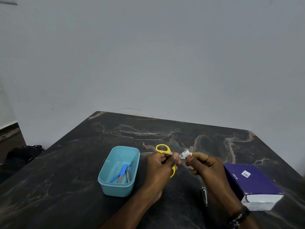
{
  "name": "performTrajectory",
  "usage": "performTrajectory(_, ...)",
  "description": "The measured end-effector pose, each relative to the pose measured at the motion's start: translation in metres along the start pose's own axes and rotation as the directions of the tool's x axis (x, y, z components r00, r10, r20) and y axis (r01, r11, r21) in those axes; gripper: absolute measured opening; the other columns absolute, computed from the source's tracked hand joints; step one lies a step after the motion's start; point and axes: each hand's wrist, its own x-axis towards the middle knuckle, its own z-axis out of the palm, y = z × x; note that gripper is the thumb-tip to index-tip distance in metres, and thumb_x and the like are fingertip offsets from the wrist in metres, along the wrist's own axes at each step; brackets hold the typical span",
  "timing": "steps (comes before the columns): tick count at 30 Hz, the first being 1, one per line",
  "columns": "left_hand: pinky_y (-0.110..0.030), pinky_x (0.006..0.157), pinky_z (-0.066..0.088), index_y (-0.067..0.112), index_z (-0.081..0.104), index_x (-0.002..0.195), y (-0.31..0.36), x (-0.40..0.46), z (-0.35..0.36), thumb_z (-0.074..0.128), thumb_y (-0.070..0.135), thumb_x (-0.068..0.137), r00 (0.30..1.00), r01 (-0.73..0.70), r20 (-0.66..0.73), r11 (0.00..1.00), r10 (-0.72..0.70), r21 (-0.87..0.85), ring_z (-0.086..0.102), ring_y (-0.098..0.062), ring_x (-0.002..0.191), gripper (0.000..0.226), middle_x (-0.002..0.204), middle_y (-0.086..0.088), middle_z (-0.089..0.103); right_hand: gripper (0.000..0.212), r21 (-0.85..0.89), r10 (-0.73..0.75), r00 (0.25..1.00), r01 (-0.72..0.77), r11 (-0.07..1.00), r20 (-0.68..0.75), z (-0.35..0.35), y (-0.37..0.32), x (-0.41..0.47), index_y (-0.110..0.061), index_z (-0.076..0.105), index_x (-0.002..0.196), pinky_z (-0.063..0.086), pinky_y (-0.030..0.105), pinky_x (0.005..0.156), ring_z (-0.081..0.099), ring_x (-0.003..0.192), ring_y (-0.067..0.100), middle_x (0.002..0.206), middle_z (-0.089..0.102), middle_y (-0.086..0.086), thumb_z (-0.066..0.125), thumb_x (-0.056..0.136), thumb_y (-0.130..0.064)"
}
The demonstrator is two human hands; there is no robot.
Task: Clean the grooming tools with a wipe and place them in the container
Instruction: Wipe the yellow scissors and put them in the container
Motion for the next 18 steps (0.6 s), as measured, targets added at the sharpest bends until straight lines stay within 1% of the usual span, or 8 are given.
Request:
performTrajectory(3,-0.025,0.07,0.053,0.018,0.071,0.079,-0.0024,0.0003,0.0002,0.065,0.018,0.091,1.0,-0.003,0.016,1.0,0.003,0.011,0.066,-0.006,0.067,0.014,0.074,-0.001,0.075,0.024,0.012,0.001,1.0,-0.001,1.0,0.0,0.0001,0.0021,-0.0001,-0.022,0.078,0.08,0.049,0.025,0.056,0.063,0.069,0.019,0.075,0.075,0.01,0.065,0.088,-0.004)
performTrajectory(5,-0.027,0.073,0.053,0.017,0.071,0.078,-0.0041,0.0002,0.0002,0.065,0.016,0.091,0.999,-0.015,0.039,1.0,0.014,0.015,0.067,-0.008,0.07,0.014,0.074,-0.001,0.075,0.023,0.016,-0.013,1.0,0.013,1.0,0.014,0.0002,0.0027,-0.0002,-0.021,0.078,0.08,0.049,0.023,0.054,0.063,0.067,0.016,0.075,0.075,0.01,0.065,0.088,-0.004)
performTrajectory(7,-0.027,0.074,0.053,0.016,0.071,0.077,-0.0055,-0.0003,0.0005,0.065,0.014,0.091,0.998,-0.025,0.066,0.999,0.024,0.022,0.068,-0.007,0.069,0.015,0.071,-0.001,0.074,0.025,0.019,-0.033,0.999,0.033,0.999,0.04,0.0003,0.002,-0.0002,-0.022,0.079,0.075,0.049,0.019,0.052,0.062,0.063,0.012,0.073,0.075,0.01,0.065,0.088,-0.005)
performTrajectory(10,-0.021,0.067,0.051,0.009,0.071,0.08,-0.0071,-0.001,0.0013,0.067,0.01,0.089,0.996,-0.042,0.078,0.999,0.042,-0.001,0.067,-0.005,0.064,0.01,0.069,-0.002,0.073,0.024,0.017,-0.048,0.996,0.047,0.999,0.07,0.001,0.0023,-0.0004,-0.021,0.079,0.072,0.048,0.015,0.054,0.063,0.059,0.005,0.071,0.075,0.006,0.066,0.087,-0.009)
performTrajectory(13,-0.019,0.061,0.05,0.006,0.069,0.085,-0.0069,0.0005,0.001,0.069,0.007,0.086,0.998,-0.05,0.046,0.998,0.052,-0.043,0.068,-0.006,0.06,0.001,0.069,-0.007,0.074,0.017,0.013,-0.017,0.997,0.016,1.0,0.077,0.0008,0.0055,0.0003,-0.018,0.079,0.074,0.045,0.023,0.055,0.054,0.055,0.006,0.067,0.072,0.007,0.068,0.087,-0.015)
performTrajectory(15,-0.017,0.057,0.048,0.005,0.067,0.087,-0.0075,0.0007,0.001,0.068,0.008,0.087,0.997,-0.057,0.044,0.997,0.059,-0.05,0.066,-0.006,0.057,0.003,0.069,-0.009,0.073,0.016,0.027,0.0,0.997,-0.002,1.0,0.077,0.001,0.0084,0.0008,-0.015,0.079,0.074,0.043,0.026,0.057,0.051,0.055,0.006,0.067,0.072,0.007,0.068,0.087,-0.017)
performTrajectory(17,-0.017,0.055,0.048,0.004,0.068,0.087,-0.0093,0.0001,0.002,0.062,0.013,0.093,0.996,-0.071,0.055,0.997,0.073,-0.037,0.064,-0.007,0.056,0.012,0.068,-0.01,0.072,0.016,0.034,0.017,0.998,-0.019,0.999,0.064,0.0018,0.0093,0.0008,-0.013,0.078,0.075,0.041,0.029,0.057,0.048,0.055,0.009,0.065,0.071,0.008,0.069,0.087,-0.016)
performTrajectory(18,-0.018,0.055,0.048,0.002,0.068,0.087,-0.0104,0.0,0.0024,0.059,0.015,0.095,0.995,-0.084,0.059,0.996,0.086,-0.029,0.063,-0.008,0.055,0.018,0.067,-0.011,0.071,0.017,0.035,0.017,0.998,-0.02,0.999,0.064,0.0022,0.0098,0.0008,-0.012,0.078,0.074,0.04,0.028,0.056,0.048,0.055,0.01,0.063,0.07,0.007,0.068,0.087,-0.015)
